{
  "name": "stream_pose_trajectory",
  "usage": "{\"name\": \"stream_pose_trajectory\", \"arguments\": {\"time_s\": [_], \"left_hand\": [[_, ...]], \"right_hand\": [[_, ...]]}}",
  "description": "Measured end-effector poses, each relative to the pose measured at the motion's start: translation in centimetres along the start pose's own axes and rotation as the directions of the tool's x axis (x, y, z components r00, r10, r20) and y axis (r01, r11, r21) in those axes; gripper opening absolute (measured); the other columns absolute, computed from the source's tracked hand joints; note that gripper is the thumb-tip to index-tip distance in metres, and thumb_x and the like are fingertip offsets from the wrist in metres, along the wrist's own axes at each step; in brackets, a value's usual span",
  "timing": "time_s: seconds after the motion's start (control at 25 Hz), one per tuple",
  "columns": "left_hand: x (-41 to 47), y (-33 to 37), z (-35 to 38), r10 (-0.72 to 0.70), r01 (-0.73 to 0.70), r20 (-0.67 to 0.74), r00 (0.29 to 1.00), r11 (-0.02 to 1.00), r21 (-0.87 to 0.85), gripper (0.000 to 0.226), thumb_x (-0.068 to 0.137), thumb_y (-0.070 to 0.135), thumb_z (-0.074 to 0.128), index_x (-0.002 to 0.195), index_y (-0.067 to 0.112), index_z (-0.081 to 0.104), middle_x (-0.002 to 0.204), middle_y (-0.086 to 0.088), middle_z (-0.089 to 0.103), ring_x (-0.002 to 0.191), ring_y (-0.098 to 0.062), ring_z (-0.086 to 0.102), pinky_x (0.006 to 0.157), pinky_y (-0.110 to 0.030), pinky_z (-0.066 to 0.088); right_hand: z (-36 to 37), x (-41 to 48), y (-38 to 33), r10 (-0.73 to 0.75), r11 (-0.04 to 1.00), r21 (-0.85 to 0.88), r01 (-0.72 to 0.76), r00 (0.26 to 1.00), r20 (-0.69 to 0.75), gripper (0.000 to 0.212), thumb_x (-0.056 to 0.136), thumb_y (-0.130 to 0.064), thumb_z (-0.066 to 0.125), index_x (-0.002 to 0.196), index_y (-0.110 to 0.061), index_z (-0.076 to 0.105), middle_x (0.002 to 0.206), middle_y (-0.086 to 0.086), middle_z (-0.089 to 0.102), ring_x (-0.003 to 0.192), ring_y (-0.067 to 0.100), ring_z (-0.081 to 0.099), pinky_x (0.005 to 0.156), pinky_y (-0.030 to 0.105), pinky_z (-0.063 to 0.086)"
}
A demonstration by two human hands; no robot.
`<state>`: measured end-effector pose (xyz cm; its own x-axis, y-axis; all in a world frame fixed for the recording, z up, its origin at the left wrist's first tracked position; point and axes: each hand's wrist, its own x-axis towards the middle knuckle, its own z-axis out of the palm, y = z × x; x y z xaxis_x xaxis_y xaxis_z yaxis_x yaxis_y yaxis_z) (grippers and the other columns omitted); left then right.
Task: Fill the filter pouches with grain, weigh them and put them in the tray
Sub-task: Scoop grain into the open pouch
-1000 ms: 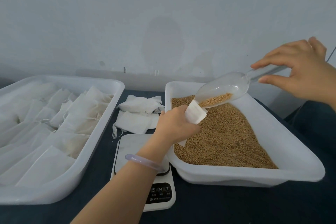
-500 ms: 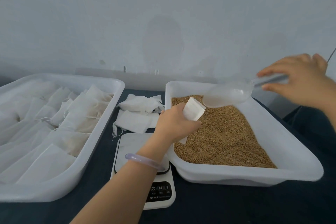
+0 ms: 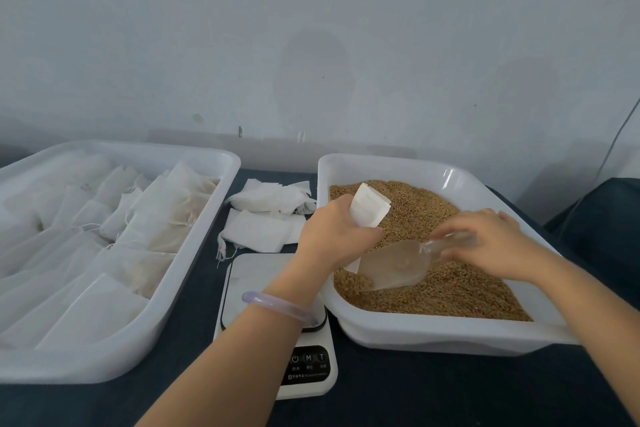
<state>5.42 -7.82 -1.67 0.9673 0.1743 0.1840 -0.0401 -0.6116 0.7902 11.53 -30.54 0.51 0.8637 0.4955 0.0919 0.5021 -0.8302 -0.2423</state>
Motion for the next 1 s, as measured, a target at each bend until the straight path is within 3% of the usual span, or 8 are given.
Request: {"name": "stream_pose_trajectory", "arguments": {"time_s": [0.2,0.32,0.44,0.52,0.64,0.8,0.88,1.0], "left_hand": [[0.0,0.1,-0.1,0.007,-0.007,0.013,1.000,1.000,0.002,0.025,0.075,0.030,0.065,0.095,0.019,0.055,0.081,0.001,0.063,0.081,-0.021,0.062,0.072,-0.036,0.053],[-0.1,0.1,-0.1,0.014,-0.015,0.020,1.000,0.999,0.030,0.028,0.076,0.031,0.066,0.098,0.019,0.055,0.084,0.001,0.063,0.083,-0.021,0.062,0.074,-0.037,0.054],[-0.1,0.2,-0.1,0.027,-0.029,0.026,0.999,0.996,0.082,0.028,0.076,0.031,0.066,0.099,0.019,0.054,0.083,0.002,0.061,0.084,-0.020,0.061,0.073,-0.035,0.053],[0.0,0.2,-0.1,0.027,-0.030,0.026,0.999,0.995,0.094,0.029,0.076,0.031,0.066,0.099,0.020,0.054,0.083,0.003,0.061,0.084,-0.020,0.061,0.073,-0.035,0.053],[0.0,0.2,-0.1,0.032,-0.035,0.028,0.999,0.994,0.103,0.030,0.076,0.033,0.066,0.100,0.021,0.054,0.082,0.006,0.060,0.084,-0.019,0.061,0.072,-0.033,0.052],[0.0,0.2,0.0,0.045,-0.048,0.029,0.999,0.992,0.116,0.032,0.077,0.034,0.066,0.103,0.021,0.054,0.085,0.005,0.061,0.085,-0.019,0.061,0.073,-0.033,0.053],[0.0,0.1,-0.1,0.044,-0.047,0.027,0.999,0.993,0.110,0.031,0.077,0.033,0.066,0.102,0.022,0.054,0.084,0.005,0.060,0.084,-0.019,0.061,0.073,-0.033,0.052],[0.0,0.1,-0.1,0.042,-0.046,0.031,0.999,0.993,0.109,0.030,0.077,0.032,0.066,0.102,0.022,0.053,0.085,0.005,0.061,0.085,-0.019,0.061,0.073,-0.033,0.052]], "right_hand": [[-3.1,-1.3,2.2,0.042,0.994,0.105,-0.042,0.999,0.000,0.027,0.078,-0.033,0.071,0.094,-0.050,0.057,0.102,-0.027,0.057,0.113,0.010,0.052,0.108,0.054,0.029],[-5.6,-1.7,3.1,0.092,0.980,0.182,-0.076,0.992,-0.081,0.027,0.080,-0.027,0.071,0.092,-0.048,0.060,0.105,-0.019,0.061,0.112,0.014,0.054,0.101,0.042,0.037],[-8.3,-1.3,2.7,0.095,0.972,0.230,-0.049,0.977,-0.193,0.027,0.080,-0.025,0.072,0.090,-0.048,0.062,0.106,-0.016,0.062,0.108,0.010,0.052,0.095,0.032,0.035],[-9.6,-0.9,1.8,0.049,0.987,0.162,-0.012,0.972,-0.228,0.027,0.078,-0.028,0.072,0.090,-0.049,0.061,0.106,-0.014,0.063,0.111,0.013,0.053,0.103,0.036,0.034],[-10.5,-0.4,0.3,-0.029,0.999,-0.030,0.021,0.961,-0.275,0.023,0.077,-0.036,0.070,0.095,-0.048,0.062,0.107,-0.011,0.065,0.118,0.021,0.050,0.108,0.052,0.027],[-11.1,-0.1,-1.0,-0.077,0.992,-0.122,0.038,0.940,-0.333,0.021,0.077,-0.040,0.067,0.096,-0.048,0.060,0.103,-0.011,0.064,0.118,0.023,0.048,0.107,0.054,0.023],[-11.1,0.1,-0.9,-0.066,0.995,-0.097,0.037,0.947,-0.315,0.020,0.076,-0.041,0.067,0.093,-0.049,0.060,0.103,-0.012,0.064,0.117,0.021,0.049,0.108,0.053,0.025],[-10.8,-0.2,-0.4,-0.008,0.996,0.086,0.031,0.965,-0.263,0.023,0.077,-0.034,0.071,0.090,-0.051,0.060,0.106,-0.013,0.064,0.114,0.016,0.053,0.107,0.045,0.032]]}}
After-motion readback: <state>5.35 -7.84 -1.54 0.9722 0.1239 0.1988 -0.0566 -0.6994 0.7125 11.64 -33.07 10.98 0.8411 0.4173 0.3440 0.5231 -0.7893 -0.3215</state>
